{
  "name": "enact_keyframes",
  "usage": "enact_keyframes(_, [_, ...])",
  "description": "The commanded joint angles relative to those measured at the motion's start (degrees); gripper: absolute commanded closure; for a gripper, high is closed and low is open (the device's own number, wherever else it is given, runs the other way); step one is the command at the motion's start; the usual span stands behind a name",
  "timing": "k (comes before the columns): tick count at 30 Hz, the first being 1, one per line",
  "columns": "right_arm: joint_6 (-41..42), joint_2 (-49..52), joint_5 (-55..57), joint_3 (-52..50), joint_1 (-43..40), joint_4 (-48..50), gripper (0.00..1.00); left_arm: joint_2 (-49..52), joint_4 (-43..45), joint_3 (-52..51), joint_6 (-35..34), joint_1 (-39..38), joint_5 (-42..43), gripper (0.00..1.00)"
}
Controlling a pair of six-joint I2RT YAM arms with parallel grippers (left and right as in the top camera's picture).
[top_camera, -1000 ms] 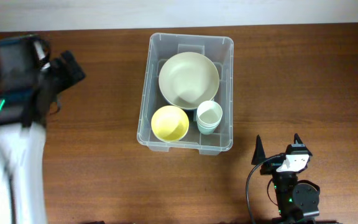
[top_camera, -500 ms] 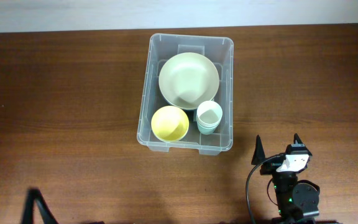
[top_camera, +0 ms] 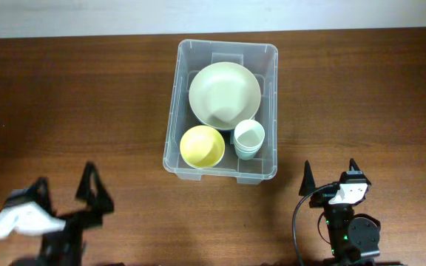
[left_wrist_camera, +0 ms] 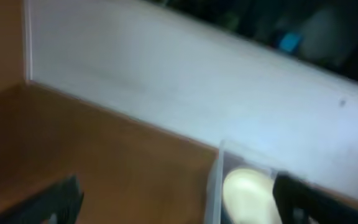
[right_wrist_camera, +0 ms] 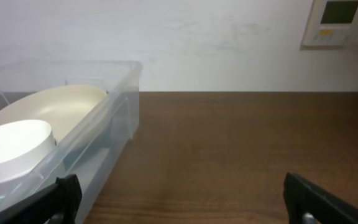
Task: Pack container
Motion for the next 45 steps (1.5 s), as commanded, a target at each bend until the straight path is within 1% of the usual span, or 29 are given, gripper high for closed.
enact_keyframes(1, [-0.37, -0.52, 0.09, -0.26, -0.39, -0.52, 0.01, -0.66, 15.54, -14.47, 0.09, 0.13, 5.75, 0.00])
enact_keyframes(2, [-0.37, -0.52, 0.09, -0.26, -0.39, -0.52, 0.01, -0.66, 20.13, -17.86, 0.09, 0.13, 6.43, 0.00])
enact_keyframes(3, [-0.37, -0.52, 0.09, -0.26, -0.39, -0.52, 0.01, -0.68, 28.68, -24.39, 0.09, 0.13, 7.56, 0.00])
enact_keyframes(4, [-0.37, -0.52, 0.09, -0.26, -0.39, -0.52, 0.01, -0.68, 32.46, -27.54, 0.09, 0.13, 8.02, 0.00])
enact_keyframes(6, [-0.37, -0.52, 0.09, -0.26, -0.39, -0.52, 0.01, -0.76, 36.96, -31.82, 0.09, 0.13, 8.52, 0.00])
enact_keyframes(8, [-0.37, -0.52, 0.09, -0.26, -0.39, -0.52, 0.01, -1.33, 39.41, -35.50, 0.09, 0.07, 8.52, 0.00])
enact_keyframes(14, [-0.37, -0.52, 0.09, -0.26, -0.39, -0.52, 0.01, -4.72, 39.50, -41.09, 0.13, 0.09, 8.46, 0.00])
enact_keyframes(15, [-0.37, -0.52, 0.09, -0.26, -0.39, -0.52, 0.01, -6.67, 39.01, -42.80, 0.15, 0.09, 8.26, 0.00])
enact_keyframes(22, [-0.37, -0.52, 0.09, -0.26, -0.39, -0.52, 0.00, -12.26, 38.38, -47.17, 0.15, 0.02, 8.24, 0.00])
enact_keyframes(25, [-0.37, -0.52, 0.09, -0.26, -0.37, -0.52, 0.01, -13.57, 36.13, -47.15, 0.79, -1.66, 4.26, 0.00])
enact_keyframes(29, [-0.37, -0.52, 0.09, -0.26, -0.39, -0.52, 0.01, -14.86, 31.06, -47.15, 0.81, -5.01, -5.01, 0.00])
enact_keyframes(30, [-0.37, -0.52, 0.09, -0.26, -0.39, -0.52, 0.01, -15.19, 30.08, -47.15, 1.73, -5.40, -6.54, 0.00])
enact_keyframes(32, [-0.37, -0.52, 0.09, -0.26, -0.39, -0.52, 0.01, -15.26, 30.45, -47.15, 8.00, -5.42, -6.62, 0.00])
enact_keyframes(36, [-0.37, -0.52, 0.09, -0.26, -0.39, -0.52, 0.01, -15.26, 30.45, -47.15, 15.78, -5.42, -6.62, 0.01])
enact_keyframes(38, [-0.37, -0.52, 0.09, -0.26, -0.39, -0.52, 0.01, -15.26, 30.45, -47.15, 17.35, -5.42, -6.67, 0.00])
enact_keyframes(43, [-0.37, -0.52, 0.09, -0.26, -0.39, -0.52, 0.01, -15.26, 30.47, -47.15, 17.55, -5.42, -6.88, 0.00])
enact_keyframes(45, [-0.37, -0.52, 0.09, -0.26, -0.39, -0.52, 0.01, -15.26, 30.47, -47.15, 20.09, -5.44, -6.71, 0.00])
